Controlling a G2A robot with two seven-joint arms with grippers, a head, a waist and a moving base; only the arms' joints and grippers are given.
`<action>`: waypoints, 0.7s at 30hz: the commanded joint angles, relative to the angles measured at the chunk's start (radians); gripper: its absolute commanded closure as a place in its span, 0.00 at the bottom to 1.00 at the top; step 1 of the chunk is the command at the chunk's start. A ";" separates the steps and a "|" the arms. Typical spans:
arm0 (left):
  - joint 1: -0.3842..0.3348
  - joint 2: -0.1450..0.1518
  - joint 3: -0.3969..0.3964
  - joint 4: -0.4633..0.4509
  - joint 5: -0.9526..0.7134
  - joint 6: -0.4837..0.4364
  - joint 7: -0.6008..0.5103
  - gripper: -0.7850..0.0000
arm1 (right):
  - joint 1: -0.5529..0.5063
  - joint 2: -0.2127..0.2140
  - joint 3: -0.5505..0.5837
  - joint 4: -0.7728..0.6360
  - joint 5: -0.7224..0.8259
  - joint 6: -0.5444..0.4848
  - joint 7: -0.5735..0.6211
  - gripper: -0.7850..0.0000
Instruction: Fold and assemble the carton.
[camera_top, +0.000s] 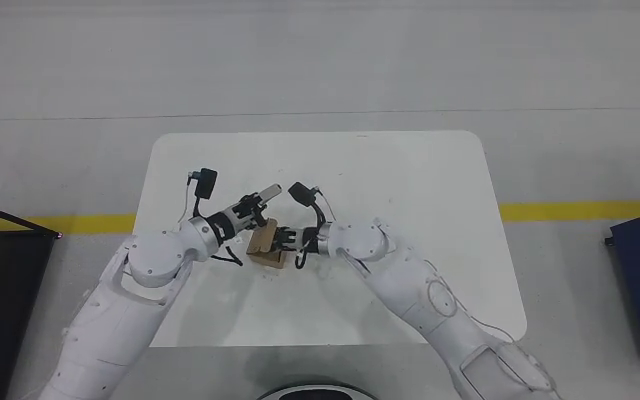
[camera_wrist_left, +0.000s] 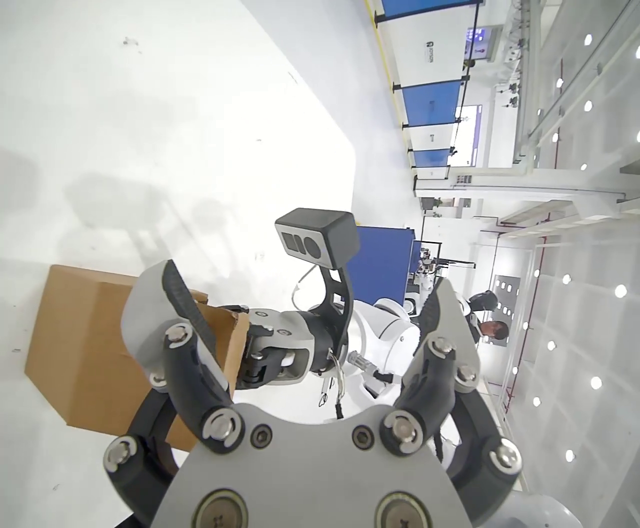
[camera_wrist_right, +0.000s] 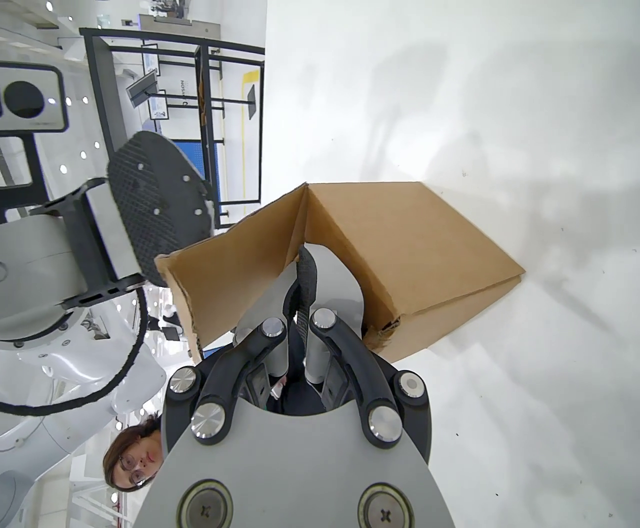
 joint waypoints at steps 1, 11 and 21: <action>-0.002 -0.001 0.004 0.004 0.001 -0.001 -0.002 0.00 | -0.033 0.010 0.024 -0.040 -0.022 0.009 -0.026 1.00; -0.010 -0.004 0.018 0.013 0.030 0.001 -0.016 0.00 | -0.267 0.061 0.153 -0.316 -0.140 0.068 -0.147 1.00; -0.017 -0.005 0.058 0.015 0.118 0.023 -0.044 0.00 | -0.421 0.091 0.250 -0.439 -0.182 0.082 -0.183 1.00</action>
